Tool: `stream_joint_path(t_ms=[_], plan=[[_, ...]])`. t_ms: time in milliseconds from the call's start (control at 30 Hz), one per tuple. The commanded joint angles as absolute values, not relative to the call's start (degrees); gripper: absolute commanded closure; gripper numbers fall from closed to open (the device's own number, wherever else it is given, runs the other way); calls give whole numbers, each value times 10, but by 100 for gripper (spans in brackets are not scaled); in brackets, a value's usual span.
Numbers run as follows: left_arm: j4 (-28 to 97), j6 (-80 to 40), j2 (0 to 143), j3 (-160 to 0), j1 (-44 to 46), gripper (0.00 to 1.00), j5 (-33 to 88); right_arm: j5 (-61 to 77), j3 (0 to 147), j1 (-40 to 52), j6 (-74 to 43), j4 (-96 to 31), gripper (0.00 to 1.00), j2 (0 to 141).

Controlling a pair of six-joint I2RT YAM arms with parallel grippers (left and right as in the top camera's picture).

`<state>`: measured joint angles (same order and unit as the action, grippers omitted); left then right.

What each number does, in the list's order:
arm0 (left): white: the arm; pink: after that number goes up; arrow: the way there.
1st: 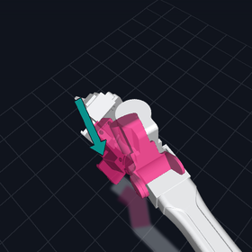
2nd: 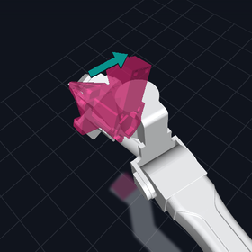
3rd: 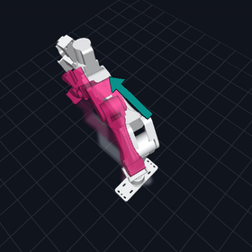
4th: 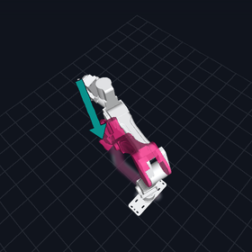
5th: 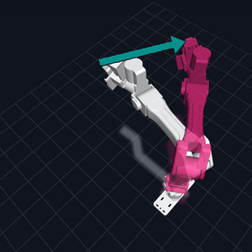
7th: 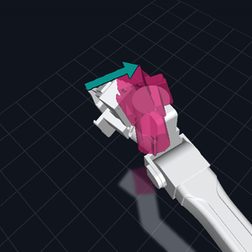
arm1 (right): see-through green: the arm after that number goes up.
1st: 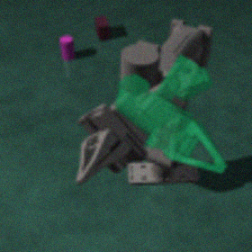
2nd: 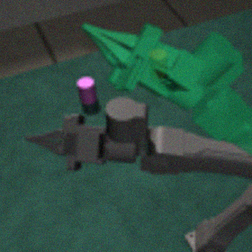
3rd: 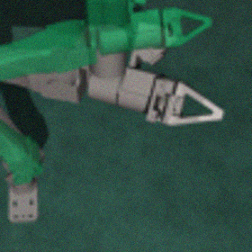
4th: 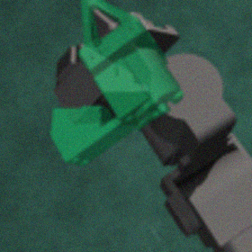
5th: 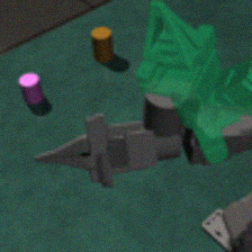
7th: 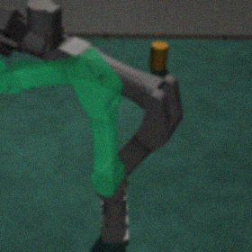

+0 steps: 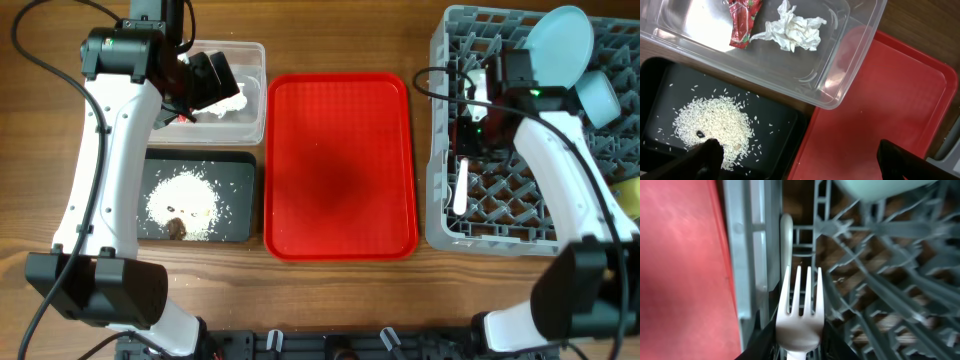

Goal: Sort waste into correct bins and load items into the dishwasher rack
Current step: 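Open the right gripper to release the fork and lift away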

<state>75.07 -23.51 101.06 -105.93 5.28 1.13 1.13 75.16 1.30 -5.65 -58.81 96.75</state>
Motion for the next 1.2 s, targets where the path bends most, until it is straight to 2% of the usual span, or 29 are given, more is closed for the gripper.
stream_joint_path(t_ms=[0,167,200,233,267,300,333,433,533,667,767,1100,1167], plan=[[751,-245,1008,-1061,52,0,5,26,753,13,-47,-590,67,986],[750,-245,1008,-1061,52,0,5,42,758,13,-45,-587,57,931],[750,-245,1008,-1061,52,0,5,96,758,13,-26,-568,58,894],[750,-245,1008,-1061,52,0,5,150,758,13,4,-558,60,878],[750,-245,1008,-1061,52,0,5,192,758,18,16,-554,75,868],[750,-245,1008,-1061,52,0,6,196,758,26,14,-563,85,868],[750,-245,1008,-1061,52,0,6,194,754,35,15,-572,86,873],[750,-245,1008,-1061,52,0,5,190,739,61,13,-585,86,891],[751,-245,1008,-1061,52,0,6,77,711,66,-97,-583,84,904],[751,-245,1008,-1061,52,0,6,38,710,66,-128,-548,73,905],[751,-245,1008,-1061,52,0,6,37,708,66,-140,-542,71,906],[751,-245,1008,-1061,52,0,6,49,668,66,-165,-509,75,935],[751,-245,1008,-1061,52,0,6,49,668,66,-164,-492,79,936]])
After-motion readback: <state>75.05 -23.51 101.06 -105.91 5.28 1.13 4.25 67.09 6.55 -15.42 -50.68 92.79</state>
